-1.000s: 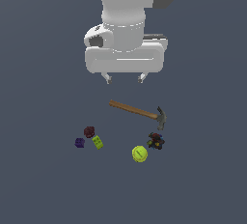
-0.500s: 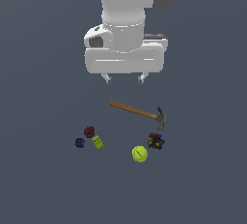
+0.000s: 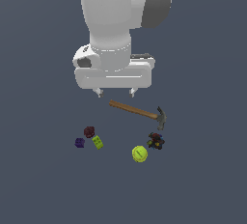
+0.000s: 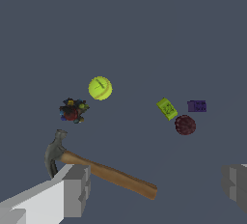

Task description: Pick up a designated object from a clutter of objects.

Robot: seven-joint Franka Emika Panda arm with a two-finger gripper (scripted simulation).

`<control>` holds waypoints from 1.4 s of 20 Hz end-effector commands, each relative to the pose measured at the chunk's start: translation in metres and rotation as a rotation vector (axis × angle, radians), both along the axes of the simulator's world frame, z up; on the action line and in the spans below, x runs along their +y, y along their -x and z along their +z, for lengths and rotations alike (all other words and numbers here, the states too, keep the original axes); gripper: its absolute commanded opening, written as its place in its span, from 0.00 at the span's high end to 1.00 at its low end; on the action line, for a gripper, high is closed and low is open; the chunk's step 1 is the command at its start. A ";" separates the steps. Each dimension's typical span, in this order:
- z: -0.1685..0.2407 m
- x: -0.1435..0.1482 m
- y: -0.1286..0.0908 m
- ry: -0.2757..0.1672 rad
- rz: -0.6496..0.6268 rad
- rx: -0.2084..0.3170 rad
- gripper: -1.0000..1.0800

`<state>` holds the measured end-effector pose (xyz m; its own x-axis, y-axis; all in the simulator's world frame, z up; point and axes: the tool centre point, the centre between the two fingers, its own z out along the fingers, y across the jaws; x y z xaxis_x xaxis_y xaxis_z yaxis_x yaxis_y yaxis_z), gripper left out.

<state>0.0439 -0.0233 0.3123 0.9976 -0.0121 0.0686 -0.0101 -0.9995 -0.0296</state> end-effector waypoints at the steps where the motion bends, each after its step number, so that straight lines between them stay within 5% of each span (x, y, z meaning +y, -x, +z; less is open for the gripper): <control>1: -0.015 -0.012 -0.009 0.000 0.000 0.005 0.04; 14: -0.137 -0.108 -0.048 0.010 0.003 0.038 0.04; 28: -0.233 -0.177 -0.049 0.028 0.012 0.066 0.04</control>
<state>0.0924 -0.1968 0.0851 1.0000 -0.0010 0.0027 -0.0010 -1.0000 -0.0031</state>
